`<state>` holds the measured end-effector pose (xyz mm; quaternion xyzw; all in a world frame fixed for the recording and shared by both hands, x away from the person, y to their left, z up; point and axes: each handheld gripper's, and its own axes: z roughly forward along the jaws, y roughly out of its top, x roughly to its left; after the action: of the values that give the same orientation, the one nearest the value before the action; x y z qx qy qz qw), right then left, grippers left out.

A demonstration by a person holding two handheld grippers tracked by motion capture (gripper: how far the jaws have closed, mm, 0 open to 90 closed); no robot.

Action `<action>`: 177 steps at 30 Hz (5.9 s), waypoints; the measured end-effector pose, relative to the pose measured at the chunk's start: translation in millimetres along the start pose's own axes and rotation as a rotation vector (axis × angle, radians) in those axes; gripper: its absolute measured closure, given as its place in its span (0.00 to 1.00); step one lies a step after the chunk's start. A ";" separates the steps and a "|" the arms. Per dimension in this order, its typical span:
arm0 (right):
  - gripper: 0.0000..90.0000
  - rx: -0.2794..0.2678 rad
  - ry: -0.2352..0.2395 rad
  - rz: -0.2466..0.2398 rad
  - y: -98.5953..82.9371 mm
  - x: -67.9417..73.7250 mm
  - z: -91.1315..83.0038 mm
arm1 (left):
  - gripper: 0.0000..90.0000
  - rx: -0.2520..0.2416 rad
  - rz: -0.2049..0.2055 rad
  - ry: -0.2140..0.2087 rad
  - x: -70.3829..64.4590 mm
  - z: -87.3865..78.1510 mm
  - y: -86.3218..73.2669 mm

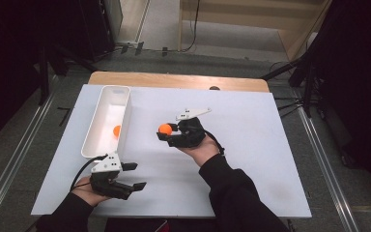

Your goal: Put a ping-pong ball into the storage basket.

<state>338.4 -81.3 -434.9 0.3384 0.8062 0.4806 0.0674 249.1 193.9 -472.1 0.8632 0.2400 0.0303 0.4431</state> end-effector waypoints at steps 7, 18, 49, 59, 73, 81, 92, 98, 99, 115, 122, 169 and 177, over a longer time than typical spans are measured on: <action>0.54 0.010 0.004 -0.004 7.9 2.7 7.3 | 0.28 0.003 0.001 0.000 -0.1 0.1 0.1; 0.54 0.004 0.007 -0.012 17.6 5.0 17.3 | 0.28 0.003 0.003 0.002 -0.3 0.3 0.0; 0.54 -0.023 0.024 -0.056 59.8 24.0 59.8 | 0.28 0.010 0.015 -0.005 -0.1 -0.2 -0.8; 0.54 -0.047 0.037 -0.068 72.6 29.7 66.8 | 0.28 0.009 0.015 -0.011 -0.6 0.2 -0.6; 0.54 -0.032 0.036 -0.092 82.2 33.5 88.6 | 0.28 0.017 0.023 -0.008 0.0 0.7 -1.3; 0.54 -0.038 0.033 -0.072 88.4 30.9 103.4 | 0.28 0.021 0.020 -0.005 0.4 0.2 -1.8; 0.54 -0.035 0.012 -0.058 96.7 26.0 117.8 | 0.28 0.022 0.023 -0.007 0.6 0.1 -1.8; 0.54 -0.046 -0.001 -0.044 96.9 21.9 124.9 | 0.28 0.025 0.025 -0.008 0.7 0.9 -1.7; 0.54 -0.047 -0.003 -0.046 96.8 21.6 126.2 | 0.28 0.026 0.026 -0.009 0.7 1.1 -1.7; 0.54 -0.037 -0.002 -0.022 100.8 20.3 142.2 | 0.28 0.026 0.033 -0.013 0.1 1.9 -1.8; 0.54 -0.037 -0.011 -0.027 103.9 23.3 148.8 | 0.28 0.029 0.037 -0.014 0.1 1.1 -1.6; 0.25 0.004 0.037 -0.045 95.4 28.3 133.6 | 0.28 0.040 0.047 -0.017 -0.7 2.5 -2.1; 0.25 0.002 0.032 -0.049 85.9 23.2 112.4 | 0.28 0.047 0.054 -0.012 -0.2 3.5 -2.1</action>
<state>410.8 41.4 -418.8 0.3108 0.8156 0.4836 0.0659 249.1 192.2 -475.8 0.8797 0.2144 0.0314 0.4234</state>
